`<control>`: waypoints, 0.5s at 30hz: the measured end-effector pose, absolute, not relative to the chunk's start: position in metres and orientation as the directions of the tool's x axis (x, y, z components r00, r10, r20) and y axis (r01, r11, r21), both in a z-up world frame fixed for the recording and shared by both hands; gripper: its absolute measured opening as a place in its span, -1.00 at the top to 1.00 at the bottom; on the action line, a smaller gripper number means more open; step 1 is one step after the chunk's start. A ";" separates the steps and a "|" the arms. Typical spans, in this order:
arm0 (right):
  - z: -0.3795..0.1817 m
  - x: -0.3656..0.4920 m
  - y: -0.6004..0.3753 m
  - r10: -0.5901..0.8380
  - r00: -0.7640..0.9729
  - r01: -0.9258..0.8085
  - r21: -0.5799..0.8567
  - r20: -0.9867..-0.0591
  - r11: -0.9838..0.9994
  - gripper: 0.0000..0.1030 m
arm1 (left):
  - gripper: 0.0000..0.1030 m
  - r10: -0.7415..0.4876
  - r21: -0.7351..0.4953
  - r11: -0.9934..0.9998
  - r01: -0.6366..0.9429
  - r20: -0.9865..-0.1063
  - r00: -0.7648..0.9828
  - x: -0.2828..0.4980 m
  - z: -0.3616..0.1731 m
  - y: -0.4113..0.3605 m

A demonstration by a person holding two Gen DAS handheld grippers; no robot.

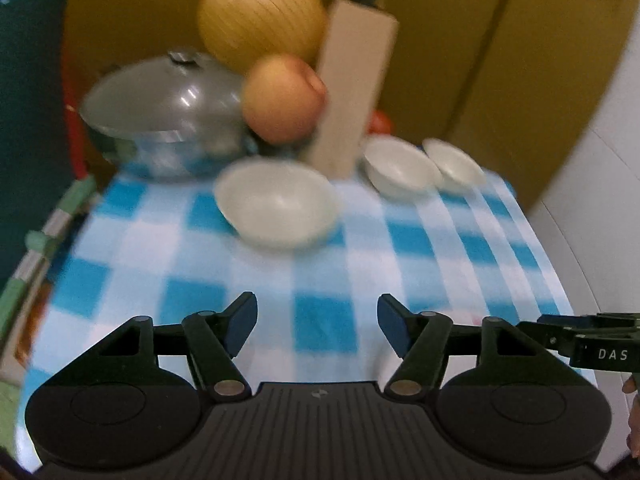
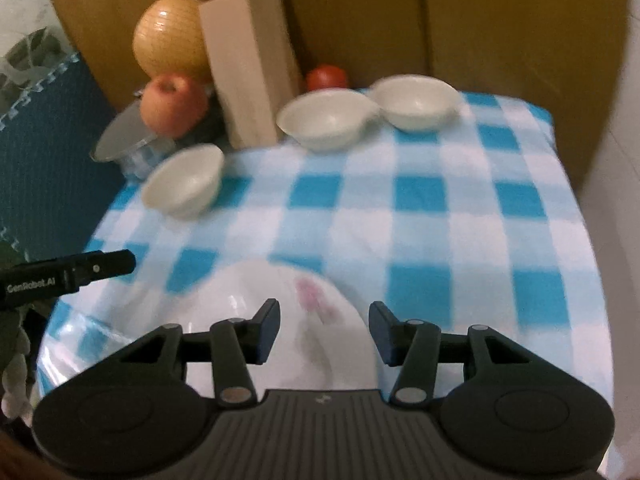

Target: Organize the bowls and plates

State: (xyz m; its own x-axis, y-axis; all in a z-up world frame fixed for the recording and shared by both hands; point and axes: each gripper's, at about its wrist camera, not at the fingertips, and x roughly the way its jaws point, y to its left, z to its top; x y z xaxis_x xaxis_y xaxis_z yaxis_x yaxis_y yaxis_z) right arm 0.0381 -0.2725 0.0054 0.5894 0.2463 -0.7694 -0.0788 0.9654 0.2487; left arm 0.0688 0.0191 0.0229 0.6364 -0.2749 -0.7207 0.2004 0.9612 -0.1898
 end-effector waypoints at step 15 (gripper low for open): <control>0.001 0.202 -0.186 0.430 0.518 -0.103 0.446 -0.739 0.889 0.19 | -0.55 -0.208 -0.252 0.968 0.013 -0.768 0.606 0.173 0.003 0.044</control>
